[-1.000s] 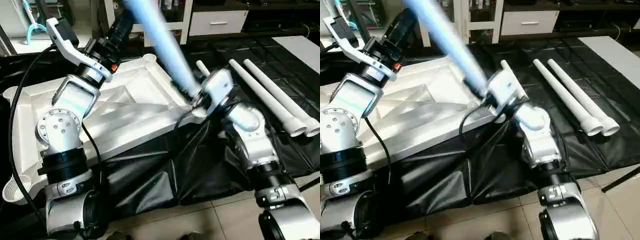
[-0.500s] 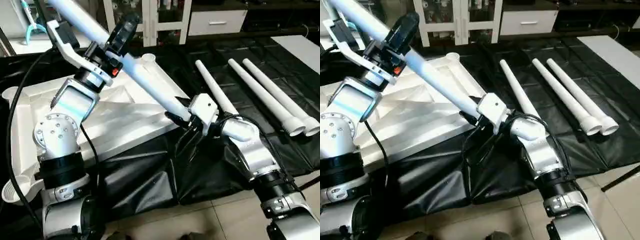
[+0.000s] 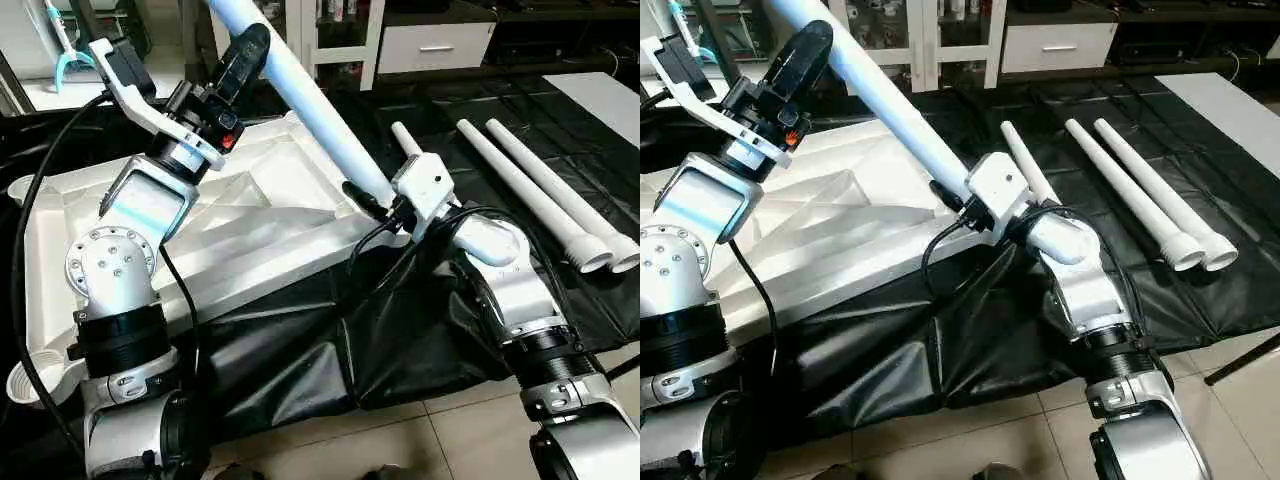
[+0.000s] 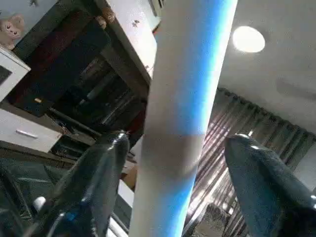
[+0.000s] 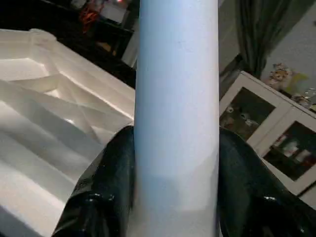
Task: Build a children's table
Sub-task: Insert table leg to table base
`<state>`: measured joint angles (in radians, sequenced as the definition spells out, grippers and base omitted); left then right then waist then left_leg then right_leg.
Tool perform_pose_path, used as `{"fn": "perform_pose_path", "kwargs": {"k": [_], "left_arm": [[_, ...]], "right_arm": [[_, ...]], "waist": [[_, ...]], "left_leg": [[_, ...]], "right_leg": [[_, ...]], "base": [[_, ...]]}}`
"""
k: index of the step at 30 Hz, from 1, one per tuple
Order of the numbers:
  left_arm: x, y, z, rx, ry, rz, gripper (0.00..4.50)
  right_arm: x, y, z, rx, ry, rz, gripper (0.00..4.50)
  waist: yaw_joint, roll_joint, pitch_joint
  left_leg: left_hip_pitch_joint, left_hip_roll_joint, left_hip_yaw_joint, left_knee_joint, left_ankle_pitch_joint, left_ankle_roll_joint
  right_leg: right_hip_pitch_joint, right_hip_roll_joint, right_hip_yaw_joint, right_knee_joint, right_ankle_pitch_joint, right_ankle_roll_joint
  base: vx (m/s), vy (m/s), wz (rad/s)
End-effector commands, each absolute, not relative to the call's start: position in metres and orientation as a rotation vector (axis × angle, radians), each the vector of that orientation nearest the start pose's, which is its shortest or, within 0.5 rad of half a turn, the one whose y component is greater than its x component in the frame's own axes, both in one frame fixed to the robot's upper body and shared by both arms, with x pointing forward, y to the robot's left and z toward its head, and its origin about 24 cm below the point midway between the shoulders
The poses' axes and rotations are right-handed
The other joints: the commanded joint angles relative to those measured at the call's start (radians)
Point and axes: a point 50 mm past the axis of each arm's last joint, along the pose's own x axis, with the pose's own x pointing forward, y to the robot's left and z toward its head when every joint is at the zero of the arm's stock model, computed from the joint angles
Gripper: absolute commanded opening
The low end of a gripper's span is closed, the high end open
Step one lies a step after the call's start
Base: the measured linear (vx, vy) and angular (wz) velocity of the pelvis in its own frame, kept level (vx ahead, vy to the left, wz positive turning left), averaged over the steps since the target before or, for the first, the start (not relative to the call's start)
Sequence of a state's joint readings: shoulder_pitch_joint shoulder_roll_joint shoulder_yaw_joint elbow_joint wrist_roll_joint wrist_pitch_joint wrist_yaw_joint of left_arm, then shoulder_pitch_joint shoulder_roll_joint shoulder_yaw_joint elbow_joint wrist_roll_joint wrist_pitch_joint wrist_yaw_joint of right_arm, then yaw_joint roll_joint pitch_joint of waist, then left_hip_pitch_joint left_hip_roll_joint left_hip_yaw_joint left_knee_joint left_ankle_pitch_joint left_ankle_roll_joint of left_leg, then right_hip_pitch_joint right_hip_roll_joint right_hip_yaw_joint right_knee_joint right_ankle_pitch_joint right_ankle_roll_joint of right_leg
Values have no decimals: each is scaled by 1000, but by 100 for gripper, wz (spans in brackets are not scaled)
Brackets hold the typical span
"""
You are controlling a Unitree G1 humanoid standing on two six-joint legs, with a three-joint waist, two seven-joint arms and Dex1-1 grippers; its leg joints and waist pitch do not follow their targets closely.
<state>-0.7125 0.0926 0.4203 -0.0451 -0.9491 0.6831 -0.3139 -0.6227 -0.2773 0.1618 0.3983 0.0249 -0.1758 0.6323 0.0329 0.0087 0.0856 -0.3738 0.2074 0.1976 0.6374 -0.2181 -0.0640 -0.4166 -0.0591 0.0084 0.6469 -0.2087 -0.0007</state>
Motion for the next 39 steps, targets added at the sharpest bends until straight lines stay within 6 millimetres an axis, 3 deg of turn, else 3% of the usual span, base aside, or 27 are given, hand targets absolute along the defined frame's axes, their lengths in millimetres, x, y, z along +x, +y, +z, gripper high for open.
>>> {"fn": "perform_pose_path", "kwargs": {"k": [1,20,27,30,33,39], "left_arm": [[324,149,237,-793,-313,-737,320],[325,150,238,-813,-329,-731,175],[325,155,240,-810,-351,-700,173],[327,159,244,-783,-379,-659,173],[326,158,245,-708,-388,-647,171],[316,144,250,-489,-447,-630,168]], "right_arm": [[339,-106,138,-450,-277,852,186],[339,-106,137,-474,-274,852,186],[340,-105,137,-470,-277,854,186],[341,-105,137,-444,-268,859,256],[340,-106,136,-428,-260,860,287],[345,-112,135,-445,-250,775,339]], "waist": [[0,17,-101],[-1,21,-103],[1,22,-103],[1,21,-104],[1,26,-104],[4,28,-104]], "left_leg": [[15,0,-6,-58,-17,60],[16,0,-6,-57,-20,56],[15,-1,-7,-56,-14,58],[14,-1,-7,-56,-9,63],[16,1,-9,-57,-13,61],[16,4,-10,-56,6,62]], "right_leg": [[69,-30,10,-46,226,-310],[70,-30,9,-45,225,-312],[71,-31,9,-44,235,-314],[72,-31,9,-43,243,-312],[71,-31,7,-43,238,-311],[69,-35,6,-43,243,-312]], "base": [[0,0,0],[0,0,0],[0,0,0],[0,0,0],[0,0,0],[0,0,0]]}}
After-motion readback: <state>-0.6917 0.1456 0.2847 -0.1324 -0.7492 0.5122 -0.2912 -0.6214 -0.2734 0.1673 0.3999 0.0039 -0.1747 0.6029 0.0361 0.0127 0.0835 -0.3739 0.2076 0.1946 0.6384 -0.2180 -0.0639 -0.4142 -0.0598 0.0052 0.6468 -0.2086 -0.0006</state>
